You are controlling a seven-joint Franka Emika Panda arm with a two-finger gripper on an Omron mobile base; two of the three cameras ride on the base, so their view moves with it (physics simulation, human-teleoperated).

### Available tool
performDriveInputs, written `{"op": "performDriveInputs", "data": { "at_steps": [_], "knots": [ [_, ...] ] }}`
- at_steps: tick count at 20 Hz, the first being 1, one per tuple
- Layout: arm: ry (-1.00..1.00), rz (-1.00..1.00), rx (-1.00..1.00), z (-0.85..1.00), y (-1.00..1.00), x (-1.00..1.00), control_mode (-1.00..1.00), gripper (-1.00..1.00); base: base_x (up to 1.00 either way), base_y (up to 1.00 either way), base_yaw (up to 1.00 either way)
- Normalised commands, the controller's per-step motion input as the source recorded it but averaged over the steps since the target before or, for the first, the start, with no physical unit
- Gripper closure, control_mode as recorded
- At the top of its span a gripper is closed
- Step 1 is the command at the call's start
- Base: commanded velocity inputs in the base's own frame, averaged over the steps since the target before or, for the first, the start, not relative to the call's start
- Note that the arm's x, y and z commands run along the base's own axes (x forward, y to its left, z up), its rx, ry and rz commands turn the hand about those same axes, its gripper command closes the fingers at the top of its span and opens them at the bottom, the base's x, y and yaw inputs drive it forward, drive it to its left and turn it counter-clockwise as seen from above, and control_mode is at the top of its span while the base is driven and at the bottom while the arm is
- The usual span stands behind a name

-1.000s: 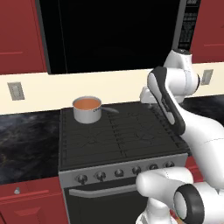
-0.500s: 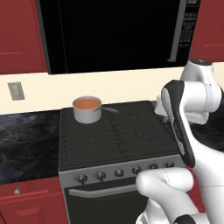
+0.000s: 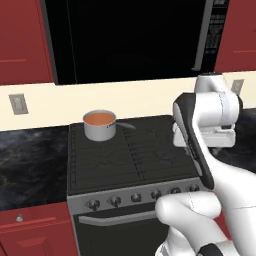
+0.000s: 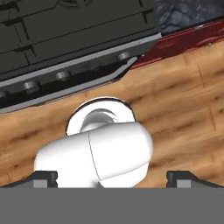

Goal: Retrieve the chicken drumstick from the fridge and place it on the saucepan with marinade on the stove.

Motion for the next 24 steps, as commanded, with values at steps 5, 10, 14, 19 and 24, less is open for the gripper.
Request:
{"op": "performDriveInputs", "data": {
  "at_steps": [5, 10, 14, 19, 24],
  "knots": [
    [0.0, 0.32, 0.0, -0.33, 0.1, -0.68, -1.0, -1.0, 0.0, 0.0, 0.0],
    [0.0, 0.2, 0.0, -0.22, 0.19, -0.35, -1.0, -1.0, 0.0, 0.0, 0.0],
    [-0.05, -0.02, 0.01, -0.06, 0.0, -0.11, -1.0, -1.0, 0.0, 0.0, 0.0],
    [-0.06, -0.04, 0.01, -0.01, -0.06, -0.05, 1.0, -1.0, -0.18, -0.53, -0.32],
    [0.0, 0.0, 0.0, 0.0, 0.0, 0.0, 1.0, -1.0, 0.0, -0.01, -0.82]
  ]
}}
